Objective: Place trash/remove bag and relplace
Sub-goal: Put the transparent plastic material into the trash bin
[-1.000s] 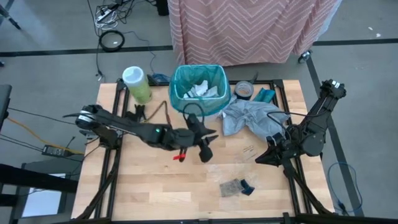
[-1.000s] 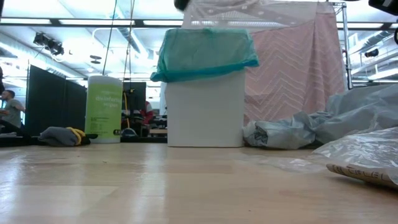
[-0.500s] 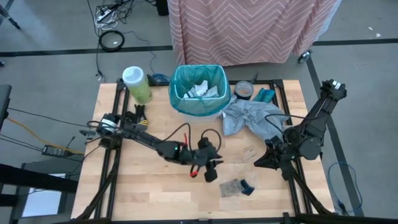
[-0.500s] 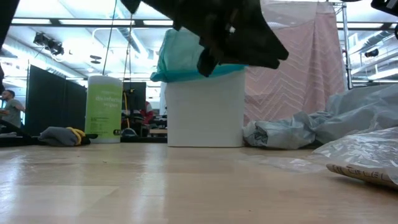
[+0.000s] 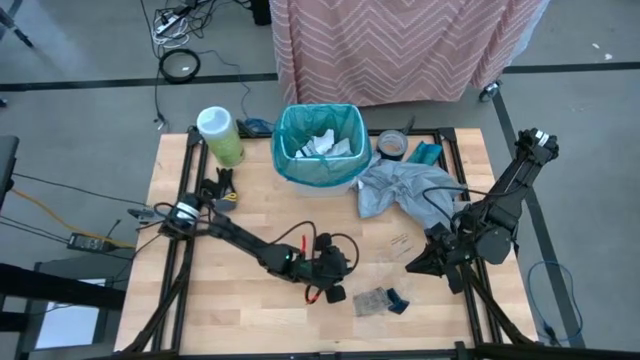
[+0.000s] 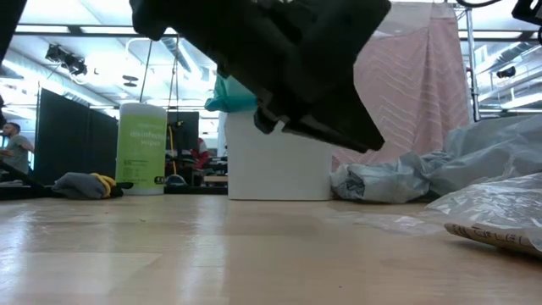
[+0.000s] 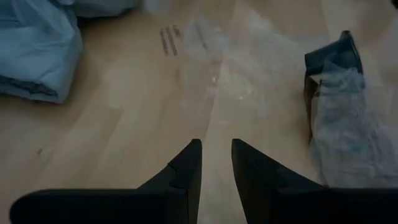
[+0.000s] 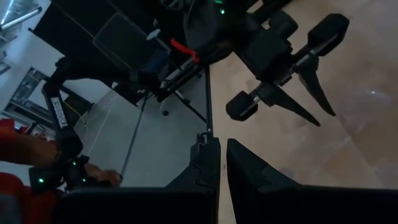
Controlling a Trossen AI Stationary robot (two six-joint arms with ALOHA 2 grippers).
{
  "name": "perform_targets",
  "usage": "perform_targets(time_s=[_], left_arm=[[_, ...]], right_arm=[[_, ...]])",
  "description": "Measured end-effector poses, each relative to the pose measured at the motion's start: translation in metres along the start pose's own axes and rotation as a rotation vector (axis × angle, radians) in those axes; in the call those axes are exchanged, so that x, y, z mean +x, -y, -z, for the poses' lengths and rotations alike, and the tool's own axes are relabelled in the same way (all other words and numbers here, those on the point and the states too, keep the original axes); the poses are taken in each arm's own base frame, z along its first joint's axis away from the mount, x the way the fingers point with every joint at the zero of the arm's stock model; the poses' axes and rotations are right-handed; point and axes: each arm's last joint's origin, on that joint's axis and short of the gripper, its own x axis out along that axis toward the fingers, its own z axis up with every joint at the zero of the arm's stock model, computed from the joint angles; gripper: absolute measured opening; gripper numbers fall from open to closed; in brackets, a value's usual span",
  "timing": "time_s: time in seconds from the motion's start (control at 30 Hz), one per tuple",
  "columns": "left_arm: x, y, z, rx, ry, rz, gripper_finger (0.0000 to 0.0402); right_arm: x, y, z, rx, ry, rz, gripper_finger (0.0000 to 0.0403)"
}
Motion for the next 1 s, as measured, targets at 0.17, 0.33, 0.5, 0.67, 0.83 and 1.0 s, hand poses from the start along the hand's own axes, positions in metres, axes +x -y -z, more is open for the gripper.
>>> perform_targets(time_s=[0.17, 0.33, 0.5, 0.67, 0.83, 1.0], left_arm=[[0.008, 0.002, 0.012, 0.02, -0.022, -0.013, 0.0097], [0.008, 0.009, 0.018, 0.035, -0.03, -0.003, 0.0097], [0.007, 0.016, 0.025, 0.055, -0.033, 0.002, 0.0097], [0.013, 0.02, 0.036, 0.083, -0.039, 0.004, 0.0097], [0.019, 0.022, 0.04, 0.066, -0.013, 0.011, 0.0097], [0.028, 0.023, 0.05, 0.059, -0.009, 0.009, 0.0097]], right_arm=[[0.0, 0.0, 0.0, 0.006, 0.001, 0.001, 0.002], [0.001, 0.001, -0.001, 0.017, 0.007, 0.007, 0.002], [0.003, 0.003, -0.004, 0.022, 0.02, 0.019, 0.002], [0.004, 0.004, -0.006, 0.03, 0.034, 0.029, 0.002], [0.005, 0.004, -0.007, 0.034, 0.042, 0.032, 0.002], [0.005, 0.003, -0.008, 0.042, 0.05, 0.022, 0.002]])
